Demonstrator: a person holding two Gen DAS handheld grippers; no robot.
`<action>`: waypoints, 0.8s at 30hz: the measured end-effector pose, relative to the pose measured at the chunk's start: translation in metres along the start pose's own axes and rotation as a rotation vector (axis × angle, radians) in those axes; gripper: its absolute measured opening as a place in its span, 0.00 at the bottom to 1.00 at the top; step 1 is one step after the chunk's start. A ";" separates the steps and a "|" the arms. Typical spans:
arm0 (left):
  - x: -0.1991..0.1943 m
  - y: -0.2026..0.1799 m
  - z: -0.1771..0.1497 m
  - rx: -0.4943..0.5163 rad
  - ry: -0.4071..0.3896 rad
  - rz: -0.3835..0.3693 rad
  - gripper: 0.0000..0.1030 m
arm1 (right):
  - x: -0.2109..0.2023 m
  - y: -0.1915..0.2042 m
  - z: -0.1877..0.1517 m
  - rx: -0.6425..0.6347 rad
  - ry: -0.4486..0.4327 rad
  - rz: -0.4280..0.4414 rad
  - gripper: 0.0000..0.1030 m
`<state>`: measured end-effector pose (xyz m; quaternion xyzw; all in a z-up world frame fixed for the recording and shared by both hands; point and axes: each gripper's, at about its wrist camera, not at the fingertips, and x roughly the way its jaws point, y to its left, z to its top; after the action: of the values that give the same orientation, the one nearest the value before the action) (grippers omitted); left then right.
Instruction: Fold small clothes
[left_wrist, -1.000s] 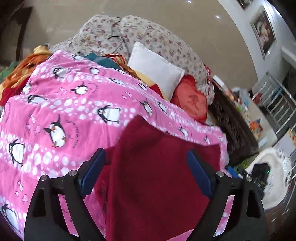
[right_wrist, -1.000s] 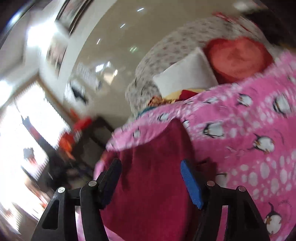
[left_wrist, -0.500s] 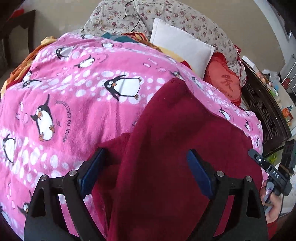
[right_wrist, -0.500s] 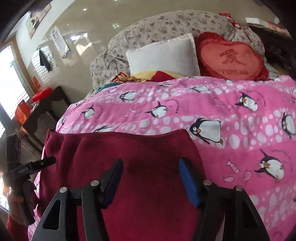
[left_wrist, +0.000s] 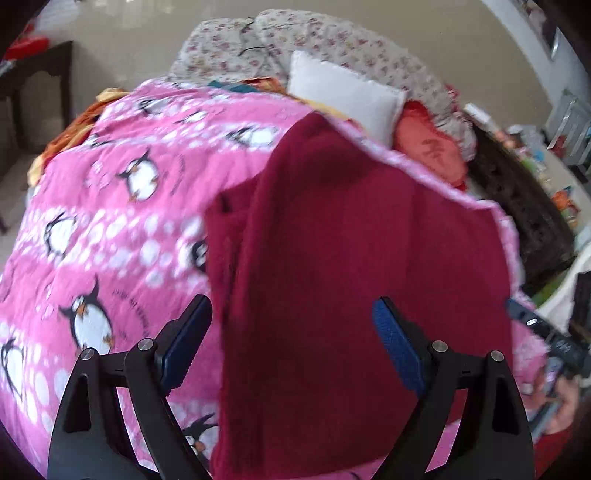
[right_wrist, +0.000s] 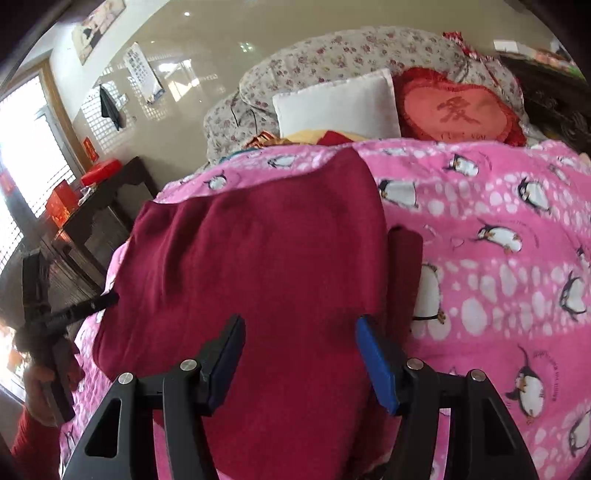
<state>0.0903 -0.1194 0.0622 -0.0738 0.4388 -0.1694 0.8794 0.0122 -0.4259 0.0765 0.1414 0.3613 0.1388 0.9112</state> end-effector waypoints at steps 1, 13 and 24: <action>0.006 0.000 -0.003 0.001 0.010 0.022 0.86 | 0.004 0.000 0.002 -0.003 0.006 -0.001 0.58; 0.003 0.006 -0.021 0.002 0.032 0.041 0.86 | -0.027 0.040 -0.004 -0.087 0.003 0.030 0.59; -0.037 0.034 -0.050 -0.115 -0.004 -0.024 0.86 | 0.028 0.132 0.025 -0.180 0.055 0.178 0.60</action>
<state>0.0377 -0.0737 0.0498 -0.1300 0.4452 -0.1543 0.8724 0.0297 -0.2982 0.1242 0.0869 0.3581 0.2546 0.8941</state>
